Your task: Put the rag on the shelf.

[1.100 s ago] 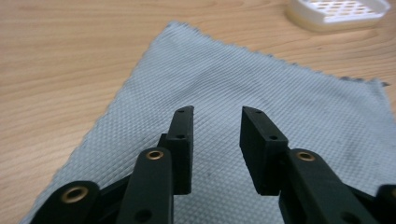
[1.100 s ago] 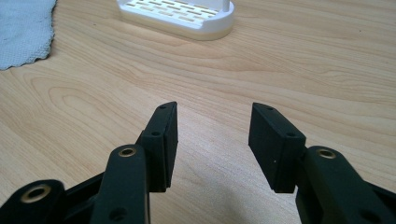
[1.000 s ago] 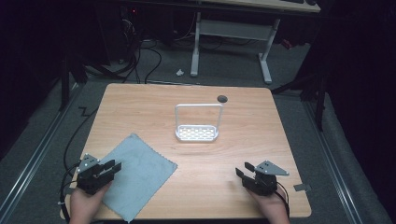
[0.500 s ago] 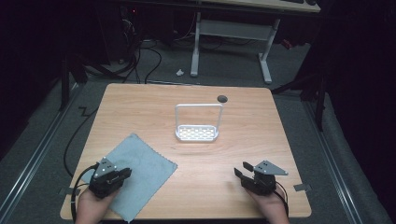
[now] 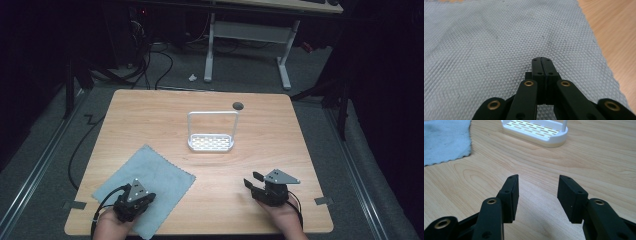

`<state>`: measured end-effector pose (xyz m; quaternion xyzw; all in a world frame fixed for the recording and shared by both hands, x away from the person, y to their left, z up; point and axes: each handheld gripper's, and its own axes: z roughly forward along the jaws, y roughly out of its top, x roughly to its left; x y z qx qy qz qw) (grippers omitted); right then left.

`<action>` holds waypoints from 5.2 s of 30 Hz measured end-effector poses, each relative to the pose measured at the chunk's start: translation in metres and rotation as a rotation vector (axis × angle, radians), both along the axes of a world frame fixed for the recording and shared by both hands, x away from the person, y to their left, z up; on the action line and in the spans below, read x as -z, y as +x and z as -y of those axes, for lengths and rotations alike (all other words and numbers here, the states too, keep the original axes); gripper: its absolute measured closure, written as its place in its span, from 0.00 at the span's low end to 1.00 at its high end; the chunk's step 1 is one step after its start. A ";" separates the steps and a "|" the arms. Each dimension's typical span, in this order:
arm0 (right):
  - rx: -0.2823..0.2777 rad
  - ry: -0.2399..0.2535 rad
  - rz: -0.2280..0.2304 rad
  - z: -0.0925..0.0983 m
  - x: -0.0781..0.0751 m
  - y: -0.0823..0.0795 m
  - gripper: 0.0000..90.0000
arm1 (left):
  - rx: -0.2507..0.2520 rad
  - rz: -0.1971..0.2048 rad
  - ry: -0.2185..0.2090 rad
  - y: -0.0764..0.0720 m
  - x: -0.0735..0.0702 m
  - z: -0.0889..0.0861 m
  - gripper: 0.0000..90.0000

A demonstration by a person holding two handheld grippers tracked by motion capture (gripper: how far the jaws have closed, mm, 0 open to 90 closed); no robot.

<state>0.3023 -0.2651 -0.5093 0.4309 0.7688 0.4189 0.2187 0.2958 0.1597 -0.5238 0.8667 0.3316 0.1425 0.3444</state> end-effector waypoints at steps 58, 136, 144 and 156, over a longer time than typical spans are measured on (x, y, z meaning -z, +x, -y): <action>-0.161 -0.121 -0.137 -0.053 0.018 -0.005 1.00 | 0.046 -0.024 -0.081 0.014 0.004 0.027 0.94; 0.021 -0.047 -0.046 -0.021 -0.004 -0.002 0.76 | -0.102 -0.002 -0.156 0.059 0.011 0.057 0.97; 0.085 -0.088 -0.151 -0.029 0.013 0.044 0.71 | -0.103 -0.036 -0.190 0.061 0.011 0.054 0.97; 0.045 -0.104 -0.132 -0.033 0.019 0.041 0.99 | -0.103 -0.038 -0.190 0.061 0.011 0.054 0.98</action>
